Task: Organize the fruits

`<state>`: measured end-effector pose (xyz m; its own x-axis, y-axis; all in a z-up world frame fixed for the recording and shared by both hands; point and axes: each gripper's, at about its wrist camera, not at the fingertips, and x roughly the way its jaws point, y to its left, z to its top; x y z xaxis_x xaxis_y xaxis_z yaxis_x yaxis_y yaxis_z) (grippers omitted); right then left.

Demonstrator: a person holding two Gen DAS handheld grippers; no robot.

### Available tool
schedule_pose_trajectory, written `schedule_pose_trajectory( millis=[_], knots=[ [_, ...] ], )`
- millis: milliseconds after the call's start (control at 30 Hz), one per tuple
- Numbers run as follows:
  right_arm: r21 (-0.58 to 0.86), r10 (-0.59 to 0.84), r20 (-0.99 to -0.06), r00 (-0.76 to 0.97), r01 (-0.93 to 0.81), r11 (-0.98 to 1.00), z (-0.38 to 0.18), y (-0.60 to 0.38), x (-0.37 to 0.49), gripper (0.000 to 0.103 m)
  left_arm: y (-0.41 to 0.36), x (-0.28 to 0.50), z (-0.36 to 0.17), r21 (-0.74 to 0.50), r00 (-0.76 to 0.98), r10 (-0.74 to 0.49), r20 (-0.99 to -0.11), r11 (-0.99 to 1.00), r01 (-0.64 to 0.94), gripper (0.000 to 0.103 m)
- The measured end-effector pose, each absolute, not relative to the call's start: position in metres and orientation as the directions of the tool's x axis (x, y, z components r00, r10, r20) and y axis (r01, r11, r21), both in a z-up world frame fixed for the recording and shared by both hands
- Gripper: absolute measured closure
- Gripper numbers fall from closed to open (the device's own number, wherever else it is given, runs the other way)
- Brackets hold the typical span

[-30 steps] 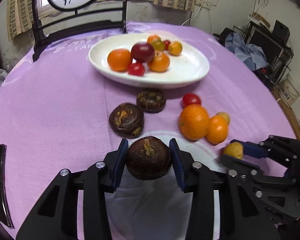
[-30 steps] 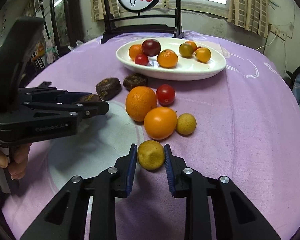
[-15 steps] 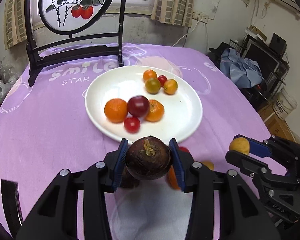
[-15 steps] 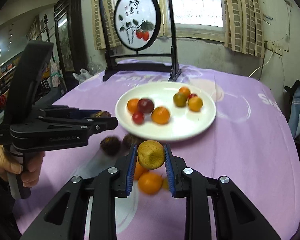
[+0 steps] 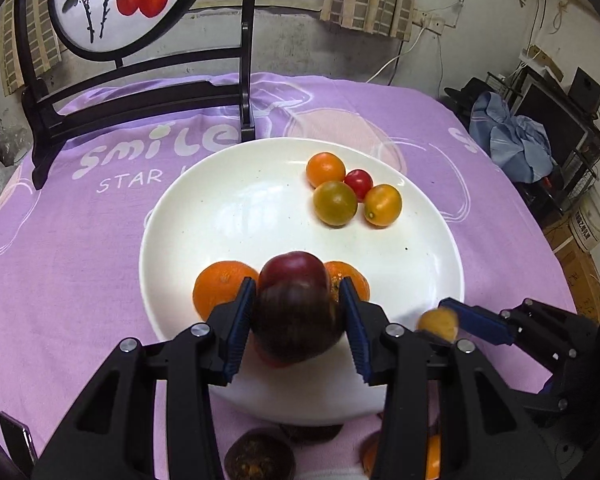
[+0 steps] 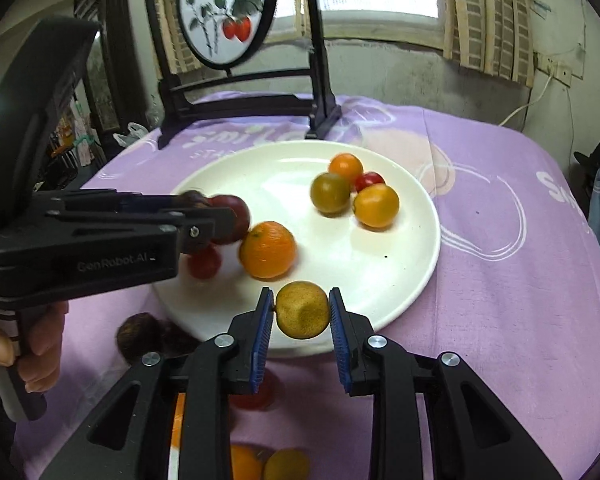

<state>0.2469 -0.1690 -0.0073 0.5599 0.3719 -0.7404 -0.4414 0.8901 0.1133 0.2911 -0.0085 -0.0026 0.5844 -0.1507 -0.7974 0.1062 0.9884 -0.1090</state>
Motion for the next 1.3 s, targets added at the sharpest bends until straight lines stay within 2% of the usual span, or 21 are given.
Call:
schedule_pose_trajectory(
  millis=[100, 167, 200, 267, 433, 500, 667, 1000, 1300],
  knots=[
    [0.133, 0.379, -0.732, 0.567, -0.427, 0.894, -0.009, -0.174, 0.246, 0.073, -0.010, 0.298, -0.003, -0.096, 0.594, -0.136, -0.793, 0.991, 0.097, 0.049],
    [0.137, 0.385, -0.729, 0.567, -0.430, 0.893, -0.007, -0.176, 0.244, 0.072, -0.009, 0.298, 0.000, -0.094, 0.601, -0.122, -0.790, 0.992, 0.079, 0.034],
    [0.135, 0.384, -0.726, 0.571, -0.430, 0.893, -0.005, -0.176, 0.242, 0.070, -0.006, 0.296, 0.002, -0.093, 0.611, -0.114, -0.783, 0.993, 0.066, 0.033],
    [0.130, 0.385, -0.722, 0.575, -0.433, 0.892, -0.002, -0.177, 0.237, 0.064, -0.003, 0.292, 0.006, -0.095, 0.618, -0.109, -0.779, 0.994, 0.056, 0.032],
    [0.099, 0.380, -0.713, 0.589, -0.452, 0.887, 0.007, -0.178, 0.218, 0.063, 0.010, 0.269, 0.017, -0.110, 0.632, -0.108, -0.768, 0.993, 0.036, 0.026],
    [0.095, 0.379, -0.709, 0.595, -0.452, 0.887, 0.009, -0.181, 0.208, 0.055, 0.016, 0.256, 0.019, -0.109, 0.638, -0.101, -0.763, 0.994, 0.028, 0.023],
    [0.098, 0.373, -0.708, 0.600, -0.440, 0.893, 0.010, -0.193, 0.183, 0.049, 0.027, 0.215, 0.018, -0.060, 0.656, -0.046, -0.753, 0.998, 0.001, 0.020],
    [0.053, 0.342, -0.760, 0.553, -0.471, 0.881, -0.012, -0.191, 0.123, 0.048, 0.035, 0.152, -0.007, -0.060, 0.630, -0.030, -0.776, 0.998, -0.026, 0.016],
    [0.046, 0.328, -0.806, 0.492, -0.502, 0.864, -0.033, -0.176, 0.104, 0.048, 0.044, 0.140, -0.033, -0.065, 0.625, -0.019, -0.780, 0.997, -0.051, 0.016]
  ],
)
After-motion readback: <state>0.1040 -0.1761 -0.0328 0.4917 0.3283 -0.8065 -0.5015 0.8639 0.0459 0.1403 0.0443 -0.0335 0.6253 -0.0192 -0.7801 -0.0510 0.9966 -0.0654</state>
